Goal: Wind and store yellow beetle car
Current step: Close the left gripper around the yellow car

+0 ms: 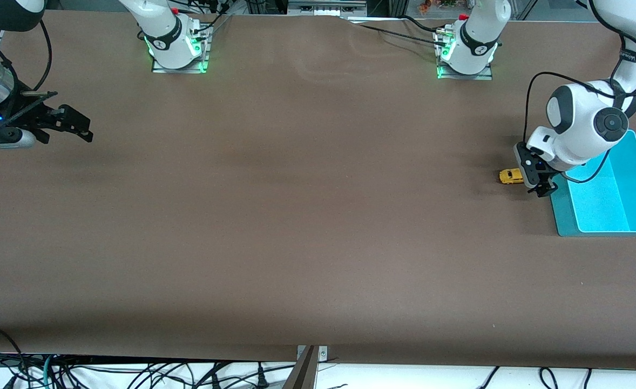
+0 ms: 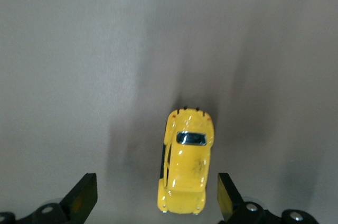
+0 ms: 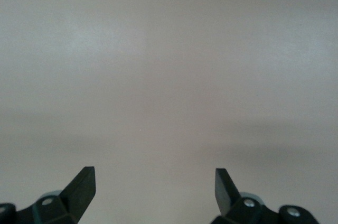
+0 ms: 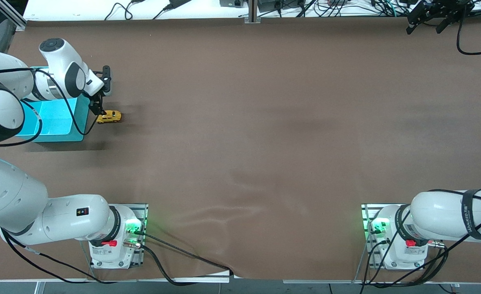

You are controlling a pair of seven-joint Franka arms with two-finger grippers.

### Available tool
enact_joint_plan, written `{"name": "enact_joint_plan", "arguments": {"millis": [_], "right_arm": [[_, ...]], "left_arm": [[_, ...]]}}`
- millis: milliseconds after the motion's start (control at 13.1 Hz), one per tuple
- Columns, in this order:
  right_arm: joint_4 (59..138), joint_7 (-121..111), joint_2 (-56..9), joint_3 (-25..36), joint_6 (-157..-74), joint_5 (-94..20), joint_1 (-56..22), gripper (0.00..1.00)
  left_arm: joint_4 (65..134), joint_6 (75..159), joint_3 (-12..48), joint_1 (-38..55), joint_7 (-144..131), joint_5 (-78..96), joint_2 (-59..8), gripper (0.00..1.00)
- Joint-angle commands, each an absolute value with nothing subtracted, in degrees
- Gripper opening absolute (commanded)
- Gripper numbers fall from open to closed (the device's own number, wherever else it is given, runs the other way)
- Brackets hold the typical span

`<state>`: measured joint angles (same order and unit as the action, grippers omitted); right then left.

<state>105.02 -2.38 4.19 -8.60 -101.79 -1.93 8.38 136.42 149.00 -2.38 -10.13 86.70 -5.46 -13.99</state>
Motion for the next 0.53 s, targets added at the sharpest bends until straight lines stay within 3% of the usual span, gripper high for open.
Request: {"name": "enact_joint_plan", "arguments": {"millis": [0,457], "right_arm": [[104.9,-1.7,4.5,-6.9,-101.0,-1.9,6.4,1.00],[104.8,-1.8,4.6,-6.2,-101.0,-1.5,5.6,1.00]], "left_arm": [[136.7,152.2,-2.2,-11.2,88.8,-6.6,-16.0,1.00],[138.1,155.9,-2.2,-11.0,88.9,-6.6,-17.7,1.00]]}}
